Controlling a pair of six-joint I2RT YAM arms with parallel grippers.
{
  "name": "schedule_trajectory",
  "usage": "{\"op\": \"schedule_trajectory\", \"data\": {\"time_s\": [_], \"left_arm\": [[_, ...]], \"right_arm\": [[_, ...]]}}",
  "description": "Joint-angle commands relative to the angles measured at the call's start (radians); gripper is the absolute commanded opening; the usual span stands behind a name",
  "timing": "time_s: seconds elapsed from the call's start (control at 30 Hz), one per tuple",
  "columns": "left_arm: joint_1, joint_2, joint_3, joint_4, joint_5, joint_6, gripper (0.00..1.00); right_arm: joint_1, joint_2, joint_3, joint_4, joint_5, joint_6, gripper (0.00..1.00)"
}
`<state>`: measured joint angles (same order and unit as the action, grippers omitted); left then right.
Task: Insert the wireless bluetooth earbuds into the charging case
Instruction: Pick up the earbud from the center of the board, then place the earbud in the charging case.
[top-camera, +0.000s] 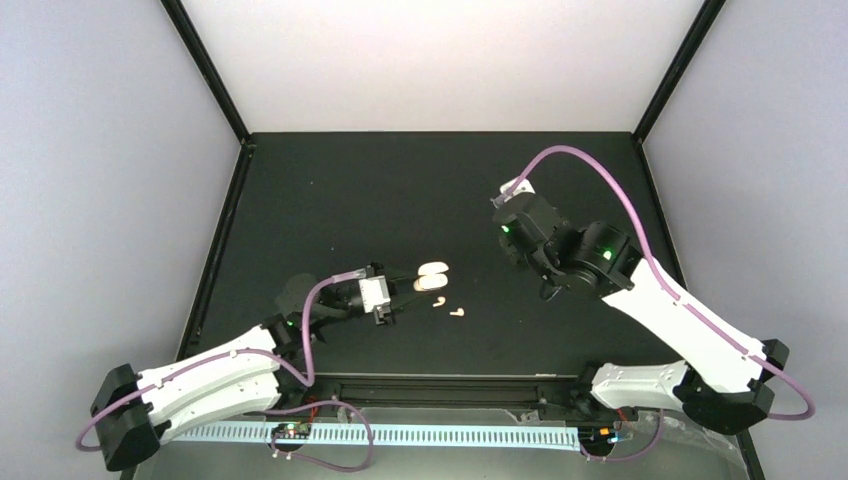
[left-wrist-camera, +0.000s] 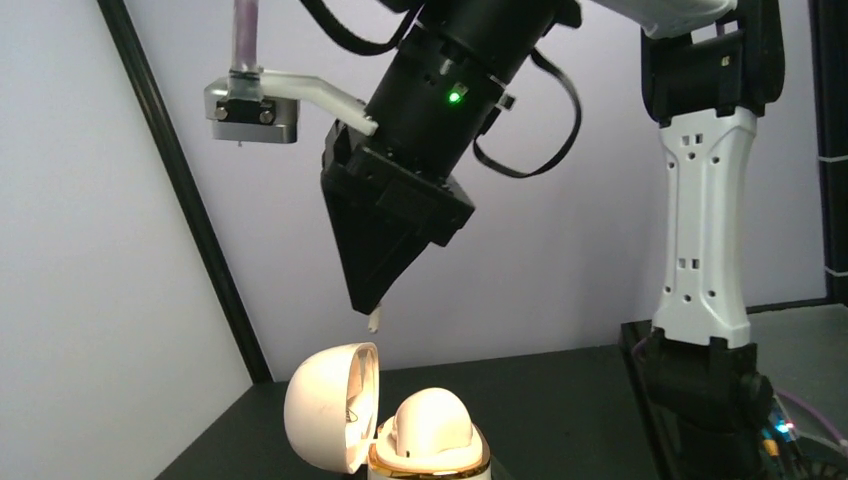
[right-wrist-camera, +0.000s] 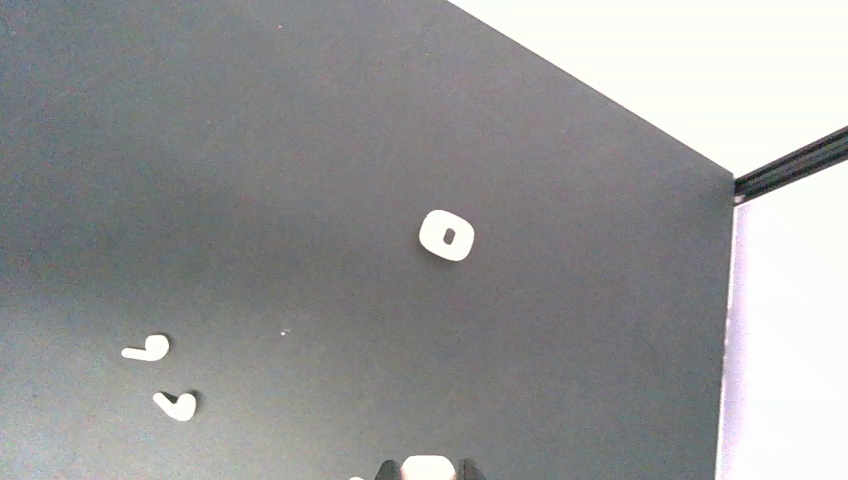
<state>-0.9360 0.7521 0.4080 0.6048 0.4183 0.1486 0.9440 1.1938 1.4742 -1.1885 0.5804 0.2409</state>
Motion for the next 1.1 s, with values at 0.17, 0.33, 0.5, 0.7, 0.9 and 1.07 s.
{"op": "schedule_trajectory", "data": {"time_s": [0.17, 0.33, 0.5, 0.7, 0.9, 1.07], "left_arm": [[0.006, 0.209, 0.151, 0.033, 0.158, 0.225, 0.02], [0.019, 0.298, 0.196, 0.052, 0.201, 0.260, 0.01], [0.029, 0.382, 0.234, 0.103, 0.234, 0.216, 0.02], [0.032, 0.432, 0.236, 0.166, 0.218, 0.153, 0.02], [0.033, 0.454, 0.224, 0.237, 0.149, 0.052, 0.02], [0.033, 0.454, 0.210, 0.269, 0.111, 0.013, 0.02]], "right_arm": [[0.134, -0.063, 0.013, -0.093, 0.162, -0.074, 0.01], [0.201, -0.057, 0.037, -0.104, 0.161, -0.066, 0.01], [0.255, -0.038, 0.095, -0.129, 0.172, -0.052, 0.01], [0.274, -0.012, 0.132, -0.114, 0.167, -0.059, 0.01], [0.287, 0.033, 0.155, -0.075, 0.149, -0.069, 0.01], [0.301, 0.069, 0.166, -0.051, 0.148, -0.079, 0.01]]}}
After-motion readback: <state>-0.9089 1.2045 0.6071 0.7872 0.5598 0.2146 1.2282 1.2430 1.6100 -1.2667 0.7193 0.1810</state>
